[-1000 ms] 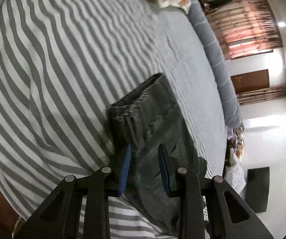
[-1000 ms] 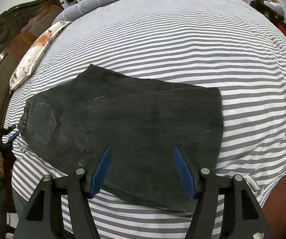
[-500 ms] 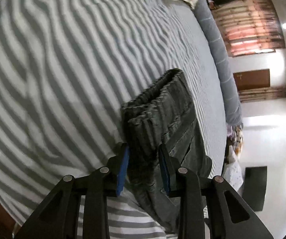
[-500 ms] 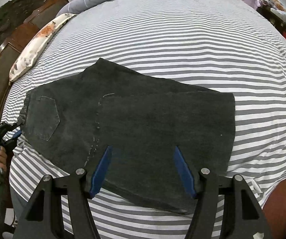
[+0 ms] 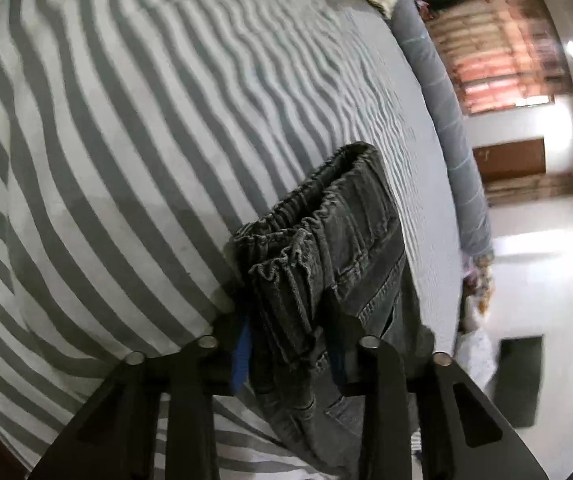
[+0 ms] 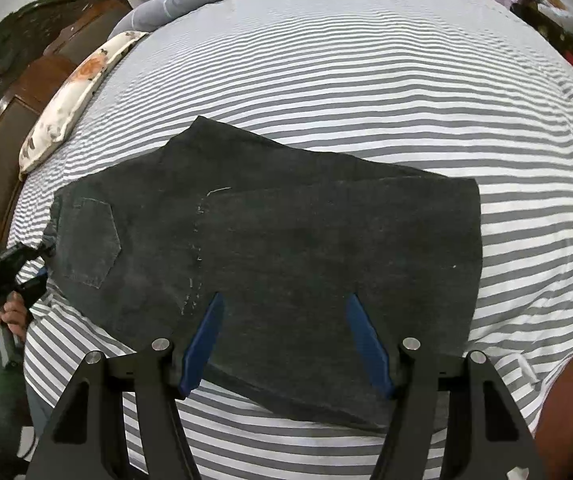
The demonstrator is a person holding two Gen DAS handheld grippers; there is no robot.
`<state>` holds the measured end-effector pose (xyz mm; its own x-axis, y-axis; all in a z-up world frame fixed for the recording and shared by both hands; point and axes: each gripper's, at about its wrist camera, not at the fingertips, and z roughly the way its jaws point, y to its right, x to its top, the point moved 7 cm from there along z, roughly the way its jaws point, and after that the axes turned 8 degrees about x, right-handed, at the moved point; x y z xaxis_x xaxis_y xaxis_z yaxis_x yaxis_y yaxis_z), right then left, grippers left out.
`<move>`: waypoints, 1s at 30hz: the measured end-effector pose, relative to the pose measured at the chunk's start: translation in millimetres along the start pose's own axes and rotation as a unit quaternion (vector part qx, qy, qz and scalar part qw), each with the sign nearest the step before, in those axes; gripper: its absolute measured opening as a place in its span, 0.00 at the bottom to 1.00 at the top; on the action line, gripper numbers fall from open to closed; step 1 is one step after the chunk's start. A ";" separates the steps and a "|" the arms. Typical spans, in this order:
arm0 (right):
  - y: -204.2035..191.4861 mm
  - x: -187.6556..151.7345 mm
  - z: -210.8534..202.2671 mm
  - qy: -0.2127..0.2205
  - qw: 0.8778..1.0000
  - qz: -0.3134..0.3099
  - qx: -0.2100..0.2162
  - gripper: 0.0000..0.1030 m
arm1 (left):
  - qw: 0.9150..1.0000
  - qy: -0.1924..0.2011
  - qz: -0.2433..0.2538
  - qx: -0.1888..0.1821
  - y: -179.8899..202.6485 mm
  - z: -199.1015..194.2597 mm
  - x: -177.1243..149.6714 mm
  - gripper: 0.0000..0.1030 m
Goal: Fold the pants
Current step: 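Grasp the jeans waistband with the left tool and lift it up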
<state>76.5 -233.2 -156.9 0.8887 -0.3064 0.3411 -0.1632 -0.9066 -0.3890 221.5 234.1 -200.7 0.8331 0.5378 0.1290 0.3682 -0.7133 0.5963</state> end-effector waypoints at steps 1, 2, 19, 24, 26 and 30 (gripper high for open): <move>-1.0 -0.7 -1.7 0.002 1.000 -0.003 0.001 0.60 | 1.000 0.006 0.011 0.010 6.3 -0.5 -0.5 0.25; -1.1 -0.9 -2.8 0.003 1.000 -0.004 0.001 0.60 | 0.999 0.014 0.021 0.020 11.4 -3.6 -2.0 0.24; 42.2 -2.3 -48.8 0.063 0.996 0.055 0.025 0.60 | 0.949 0.083 0.303 -0.030 223.8 -78.7 -114.4 0.18; 71.1 -5.7 -71.2 0.088 0.992 0.085 0.027 0.60 | 0.926 0.045 0.365 -0.081 299.2 -58.3 -182.2 0.18; 85.9 -7.5 -80.7 0.099 0.989 0.103 0.031 0.60 | 0.919 0.026 0.384 -0.091 320.2 -43.0 -207.9 0.17; 111.6 -8.8 -91.9 0.118 0.982 0.141 0.047 0.60 | 0.904 -0.027 0.415 -0.094 349.2 0.9 -269.1 0.17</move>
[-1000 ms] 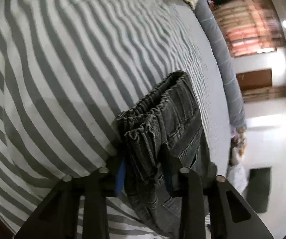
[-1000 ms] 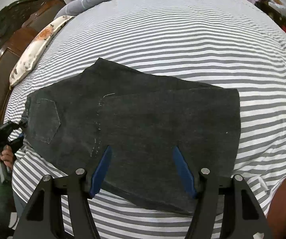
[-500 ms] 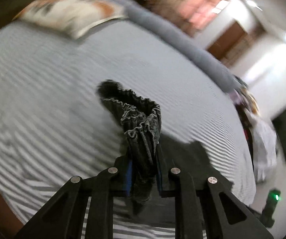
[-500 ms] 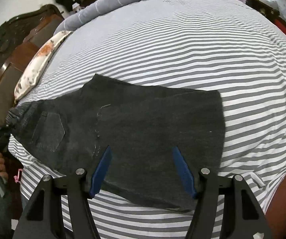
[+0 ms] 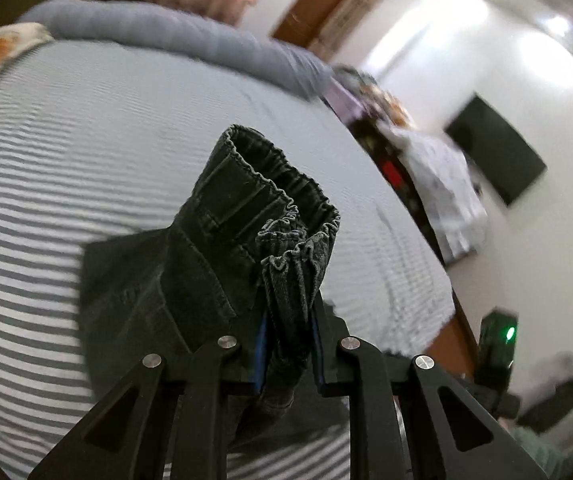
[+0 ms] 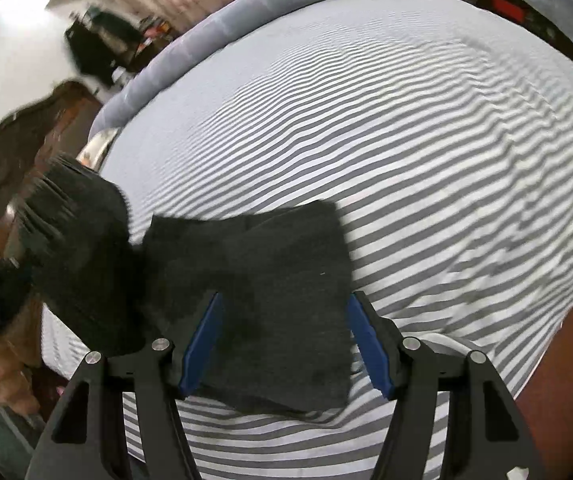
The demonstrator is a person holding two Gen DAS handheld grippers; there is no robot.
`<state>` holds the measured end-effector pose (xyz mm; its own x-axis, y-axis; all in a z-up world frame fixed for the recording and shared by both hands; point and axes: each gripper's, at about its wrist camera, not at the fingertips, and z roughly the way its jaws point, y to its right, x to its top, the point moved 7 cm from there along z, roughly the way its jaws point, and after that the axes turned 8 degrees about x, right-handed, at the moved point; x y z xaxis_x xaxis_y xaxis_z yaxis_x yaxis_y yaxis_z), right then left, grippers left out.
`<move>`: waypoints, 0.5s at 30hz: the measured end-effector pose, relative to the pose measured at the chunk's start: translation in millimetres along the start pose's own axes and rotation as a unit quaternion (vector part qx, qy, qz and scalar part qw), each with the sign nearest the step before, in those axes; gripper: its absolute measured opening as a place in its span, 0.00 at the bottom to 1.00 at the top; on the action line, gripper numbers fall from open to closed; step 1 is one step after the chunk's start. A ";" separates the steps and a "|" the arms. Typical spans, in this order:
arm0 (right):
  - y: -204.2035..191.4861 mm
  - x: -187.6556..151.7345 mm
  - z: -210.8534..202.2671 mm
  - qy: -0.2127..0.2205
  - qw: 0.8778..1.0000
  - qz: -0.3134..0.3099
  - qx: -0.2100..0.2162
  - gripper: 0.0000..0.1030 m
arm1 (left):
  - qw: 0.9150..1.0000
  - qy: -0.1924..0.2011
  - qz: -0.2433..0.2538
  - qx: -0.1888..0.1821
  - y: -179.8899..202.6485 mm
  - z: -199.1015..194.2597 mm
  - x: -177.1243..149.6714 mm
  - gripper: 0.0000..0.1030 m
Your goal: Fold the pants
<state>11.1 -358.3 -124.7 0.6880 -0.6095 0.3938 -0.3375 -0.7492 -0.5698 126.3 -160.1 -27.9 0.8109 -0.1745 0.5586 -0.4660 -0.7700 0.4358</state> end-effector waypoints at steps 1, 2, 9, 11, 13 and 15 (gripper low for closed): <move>4.5 1.0 -1.3 0.003 1.000 0.006 0.002 0.60 | 1.000 -0.016 0.007 -0.004 13.0 16.1 -8.9 0.17; 11.3 2.2 -2.5 0.007 1.000 0.016 0.003 0.60 | 0.999 -0.032 0.018 -0.005 25.6 31.1 -18.8 0.17; 29.6 5.8 3.8 0.006 0.998 0.058 0.032 0.61 | 0.990 -0.070 0.116 0.046 77.8 95.0 -76.0 0.17; 28.9 5.1 10.5 -0.003 0.997 0.064 0.048 0.61 | 0.987 -0.075 0.126 0.058 78.6 103.6 -84.2 0.18; 26.8 4.2 17.1 -0.010 0.996 0.065 0.058 0.61 | 0.984 -0.083 0.140 0.071 78.5 109.8 -91.7 0.19; 24.4 1.8 22.7 -0.019 0.995 0.065 0.067 0.61 | 0.982 -0.097 0.150 0.067 81.5 111.3 -99.0 0.21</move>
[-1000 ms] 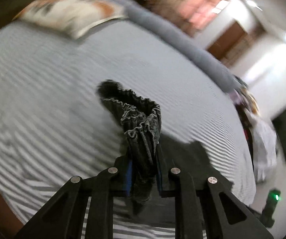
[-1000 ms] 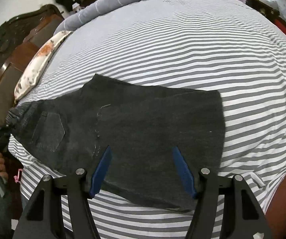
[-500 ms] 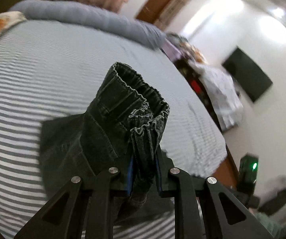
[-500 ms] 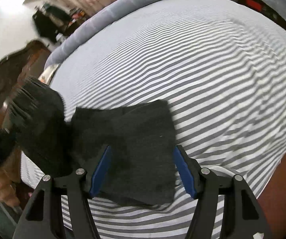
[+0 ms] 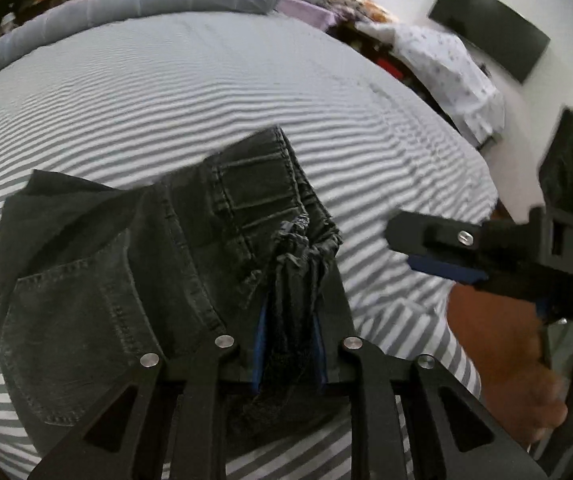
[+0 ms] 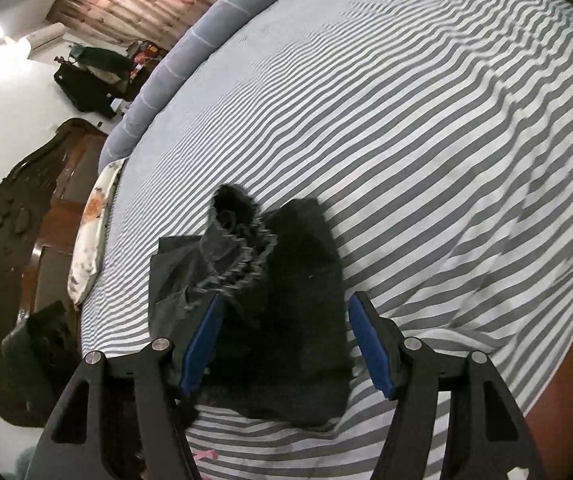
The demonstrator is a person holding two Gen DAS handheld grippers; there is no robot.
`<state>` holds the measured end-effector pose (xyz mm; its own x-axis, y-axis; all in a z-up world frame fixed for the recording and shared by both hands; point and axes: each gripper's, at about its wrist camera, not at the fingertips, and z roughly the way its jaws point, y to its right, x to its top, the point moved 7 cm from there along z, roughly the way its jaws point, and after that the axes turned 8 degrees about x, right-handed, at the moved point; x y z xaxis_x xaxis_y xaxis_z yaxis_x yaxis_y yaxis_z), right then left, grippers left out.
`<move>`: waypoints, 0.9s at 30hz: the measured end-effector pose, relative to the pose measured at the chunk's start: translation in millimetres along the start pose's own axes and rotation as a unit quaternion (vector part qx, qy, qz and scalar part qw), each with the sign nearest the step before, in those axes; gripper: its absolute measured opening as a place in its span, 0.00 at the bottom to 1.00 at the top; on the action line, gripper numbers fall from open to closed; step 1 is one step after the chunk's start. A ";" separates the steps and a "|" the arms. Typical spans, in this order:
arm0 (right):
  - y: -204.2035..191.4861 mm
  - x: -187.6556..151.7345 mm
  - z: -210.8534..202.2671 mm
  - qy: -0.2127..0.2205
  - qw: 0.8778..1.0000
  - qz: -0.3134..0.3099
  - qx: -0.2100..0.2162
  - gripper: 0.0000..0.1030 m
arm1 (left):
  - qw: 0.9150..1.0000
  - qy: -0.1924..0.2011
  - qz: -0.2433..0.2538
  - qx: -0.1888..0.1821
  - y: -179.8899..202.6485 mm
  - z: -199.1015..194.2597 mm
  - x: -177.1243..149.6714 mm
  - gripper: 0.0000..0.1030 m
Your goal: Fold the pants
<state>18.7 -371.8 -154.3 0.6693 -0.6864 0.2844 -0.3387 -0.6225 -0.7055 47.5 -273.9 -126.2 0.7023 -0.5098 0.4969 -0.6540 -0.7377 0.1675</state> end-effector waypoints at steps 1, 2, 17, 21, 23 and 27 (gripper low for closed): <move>-1.1 -1.2 3.6 -0.005 1.000 0.001 0.005 0.61 | 1.000 -0.008 0.005 -0.002 2.6 -0.2 -2.3 0.26; -1.7 -1.9 6.9 -0.010 1.000 0.004 0.010 0.61 | 1.000 -0.014 0.006 -0.009 2.1 -2.1 -6.8 0.28; -11.4 -11.2 68.8 -0.086 0.996 -0.035 -0.017 0.34 | 0.996 0.012 -0.064 0.059 -84.7 -40.9 -17.7 0.43; -24.3 -11.1 62.2 -0.084 0.992 -0.082 -0.052 0.10 | 0.991 0.012 -0.101 0.086 -116.9 -40.6 -23.8 0.43; -31.8 -12.9 54.2 -0.081 0.989 -0.105 -0.070 0.09 | 0.989 0.014 -0.112 0.091 -127.5 -42.1 -27.0 0.43; -40.9 -17.9 35.5 -0.075 0.986 -0.118 -0.089 0.08 | 0.988 0.016 -0.123 0.096 -142.0 -43.7 -31.6 0.43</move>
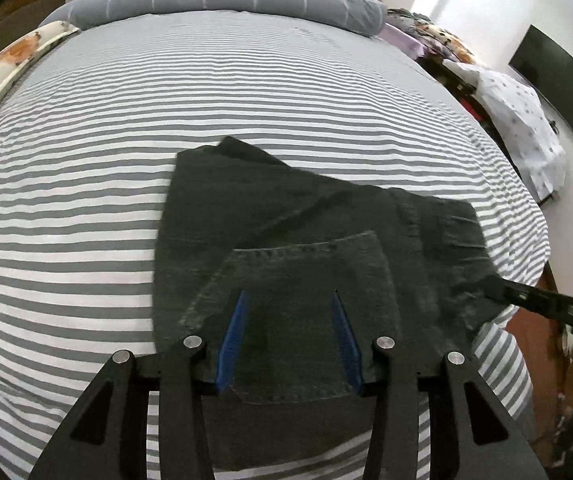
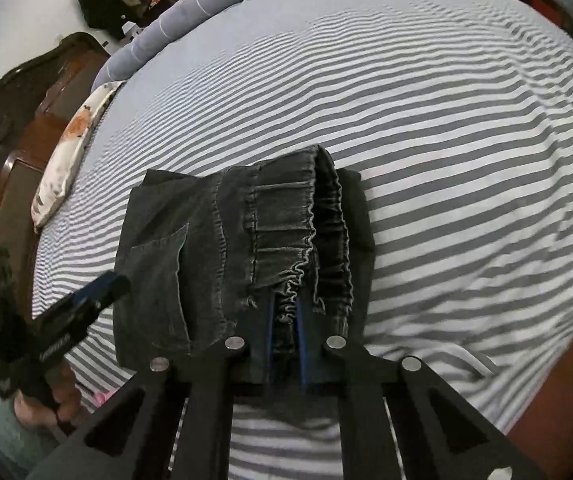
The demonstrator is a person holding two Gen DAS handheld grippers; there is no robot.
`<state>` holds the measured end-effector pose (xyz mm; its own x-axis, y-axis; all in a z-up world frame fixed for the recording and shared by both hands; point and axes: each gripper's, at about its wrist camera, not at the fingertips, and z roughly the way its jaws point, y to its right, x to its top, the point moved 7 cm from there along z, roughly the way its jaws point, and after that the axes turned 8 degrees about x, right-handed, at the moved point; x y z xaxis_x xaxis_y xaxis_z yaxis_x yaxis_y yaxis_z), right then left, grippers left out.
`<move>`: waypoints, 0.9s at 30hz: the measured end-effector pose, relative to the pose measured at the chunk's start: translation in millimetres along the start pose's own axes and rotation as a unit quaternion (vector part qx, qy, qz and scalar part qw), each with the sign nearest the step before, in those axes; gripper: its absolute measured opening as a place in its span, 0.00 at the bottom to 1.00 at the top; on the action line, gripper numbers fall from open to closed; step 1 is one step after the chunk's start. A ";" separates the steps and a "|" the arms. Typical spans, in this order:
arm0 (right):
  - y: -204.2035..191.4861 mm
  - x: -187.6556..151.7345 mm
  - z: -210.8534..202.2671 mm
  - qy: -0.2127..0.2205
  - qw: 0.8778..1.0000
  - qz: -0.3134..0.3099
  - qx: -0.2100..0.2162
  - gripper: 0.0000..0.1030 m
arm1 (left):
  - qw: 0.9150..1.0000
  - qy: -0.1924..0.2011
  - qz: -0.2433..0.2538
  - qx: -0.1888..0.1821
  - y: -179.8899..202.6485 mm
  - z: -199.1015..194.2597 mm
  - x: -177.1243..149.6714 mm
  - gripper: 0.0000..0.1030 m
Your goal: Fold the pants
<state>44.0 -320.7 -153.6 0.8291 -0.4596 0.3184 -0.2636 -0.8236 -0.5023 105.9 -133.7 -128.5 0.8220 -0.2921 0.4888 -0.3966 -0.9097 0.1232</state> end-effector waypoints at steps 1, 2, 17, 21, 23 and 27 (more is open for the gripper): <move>1.6 -2.3 -2.0 -0.003 1.000 0.000 -0.003 0.08 | 1.000 0.001 -0.002 -0.001 -2.7 -0.3 0.1 0.43; 3.6 -4.1 -1.9 -0.006 1.000 -0.001 -0.009 0.08 | 1.000 0.001 -0.002 -0.002 -4.5 -0.1 -0.3 0.43; 23.5 -14.3 25.7 -0.045 0.998 0.026 0.023 0.31 | 0.996 -0.049 0.078 0.017 4.7 17.4 -27.5 0.43; 34.4 -2.7 11.9 -0.022 0.996 0.040 0.079 0.62 | 0.999 -0.031 0.017 -0.039 -13.6 -0.2 -12.5 0.50; 44.4 1.7 14.6 -0.031 0.992 0.050 0.111 0.63 | 0.998 -0.026 -0.014 -0.053 -30.1 -1.6 -6.8 0.52; 70.7 6.3 29.2 -0.049 0.982 0.088 0.157 0.65 | 0.993 -0.039 -0.081 -0.079 -67.5 5.2 -2.2 0.52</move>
<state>45.1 -372.1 -210.5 0.8322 -0.5383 0.1327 -0.2546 -0.5836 -0.7711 133.0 -73.2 -142.4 0.9069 -0.1740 0.3836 -0.3109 -0.8911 0.3306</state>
